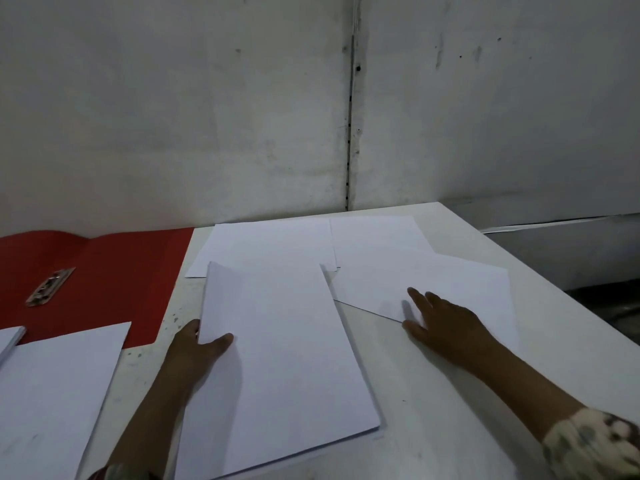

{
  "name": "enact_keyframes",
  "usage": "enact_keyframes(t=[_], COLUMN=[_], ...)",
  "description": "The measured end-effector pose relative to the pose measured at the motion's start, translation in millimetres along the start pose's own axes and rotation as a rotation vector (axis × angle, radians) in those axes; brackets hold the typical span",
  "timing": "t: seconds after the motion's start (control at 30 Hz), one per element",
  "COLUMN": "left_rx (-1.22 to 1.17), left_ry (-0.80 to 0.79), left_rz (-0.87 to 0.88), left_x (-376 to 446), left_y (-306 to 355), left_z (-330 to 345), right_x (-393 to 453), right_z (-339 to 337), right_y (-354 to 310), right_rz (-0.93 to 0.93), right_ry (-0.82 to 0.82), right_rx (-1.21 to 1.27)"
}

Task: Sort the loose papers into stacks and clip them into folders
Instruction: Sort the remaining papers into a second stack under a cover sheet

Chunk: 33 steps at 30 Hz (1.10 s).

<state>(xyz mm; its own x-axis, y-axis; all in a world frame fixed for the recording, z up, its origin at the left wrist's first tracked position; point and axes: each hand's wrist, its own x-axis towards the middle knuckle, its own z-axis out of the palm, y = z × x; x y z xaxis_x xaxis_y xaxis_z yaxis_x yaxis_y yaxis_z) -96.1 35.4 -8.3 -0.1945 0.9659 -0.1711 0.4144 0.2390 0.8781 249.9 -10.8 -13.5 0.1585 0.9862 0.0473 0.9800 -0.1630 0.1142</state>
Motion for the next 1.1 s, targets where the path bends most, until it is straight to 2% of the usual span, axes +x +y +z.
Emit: enact_keyframes(t=[0.07, 0.13, 0.23, 0.27, 0.33, 0.4, 0.47, 0.57, 0.8, 0.97, 1.1], left_rx=[0.011, 0.02, 0.017, 0.015, 0.014, 0.02, 0.034, 0.076, 0.116, -0.072, -0.12], left_ry=[0.003, -0.006, -0.01, -0.009, -0.015, -0.014, -0.011, -0.001, 0.003, 0.045, 0.08], left_rz=[0.002, -0.001, -0.013, -0.012, -0.013, -0.005, 0.005, 0.017, -0.006, -0.028, -0.009], left_x=[0.0, -1.0, -1.7, -2.0, -1.7, -1.1, -1.5, -3.4, -8.3, -8.7, -4.2], left_y=[-1.7, -0.6, 0.3, 0.9, 0.4, 1.0, 2.2, 2.8, 8.3, 15.7, 19.2], left_z=[1.0, 2.5, 3.3, 2.7, 4.4, 7.0, 9.6, 12.1, 12.2, 10.7, 8.0], right_x=[2.6, 6.1, 14.4, 12.4, 2.8, 4.6, 5.1, 2.5, 18.7, 14.3, 8.9], right_z=[3.4, 10.0, 18.3, 5.8, -24.7, -29.0, -36.4, -53.7, -57.7, -52.3, -56.0], right_y=[3.6, 8.1, 16.9, 13.4, -4.9, -22.6, -50.6, -93.7, -167.4, -203.2, -214.4], right_rz=[-0.041, -0.048, -0.113, -0.106, -0.005, 0.014, -0.016, -0.092, -0.15, -0.154, -0.079], right_ry=[0.118, 0.11, 0.281, 0.279, 0.15, 0.147, 0.087, 0.081, -0.068, -0.237, -0.362], right_rx=[-0.018, -0.066, -0.089, -0.054, 0.04, 0.177, 0.333, 0.494, 0.758, 0.932, 1.132])
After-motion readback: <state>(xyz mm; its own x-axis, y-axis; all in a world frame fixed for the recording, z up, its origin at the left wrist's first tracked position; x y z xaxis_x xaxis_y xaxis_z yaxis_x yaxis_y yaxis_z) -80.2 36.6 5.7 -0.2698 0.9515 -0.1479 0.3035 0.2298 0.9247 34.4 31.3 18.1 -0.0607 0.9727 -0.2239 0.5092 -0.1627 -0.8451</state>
